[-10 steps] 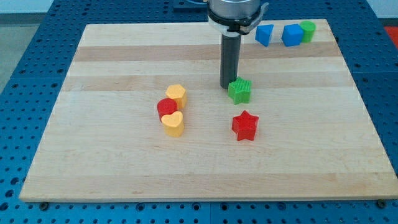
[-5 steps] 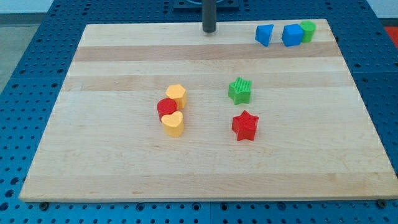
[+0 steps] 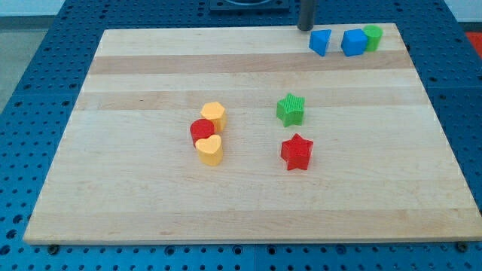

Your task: Place the triangle at the top right of the green star

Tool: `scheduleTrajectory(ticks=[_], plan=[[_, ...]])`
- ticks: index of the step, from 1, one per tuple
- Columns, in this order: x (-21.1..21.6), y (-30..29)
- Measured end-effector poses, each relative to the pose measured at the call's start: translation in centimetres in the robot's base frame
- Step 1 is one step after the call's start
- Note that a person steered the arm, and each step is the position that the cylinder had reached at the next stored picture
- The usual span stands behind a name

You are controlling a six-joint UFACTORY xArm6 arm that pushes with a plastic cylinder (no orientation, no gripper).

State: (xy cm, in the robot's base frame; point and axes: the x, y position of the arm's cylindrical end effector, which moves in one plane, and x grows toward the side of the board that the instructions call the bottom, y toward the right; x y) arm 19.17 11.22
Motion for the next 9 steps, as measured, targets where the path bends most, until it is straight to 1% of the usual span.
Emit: scheduleTrajectory(ticks=[2,4,7,9], plan=[[1.4,2.5],[1.6,2.5],[5.1,2.5],[10.2,2.5]])
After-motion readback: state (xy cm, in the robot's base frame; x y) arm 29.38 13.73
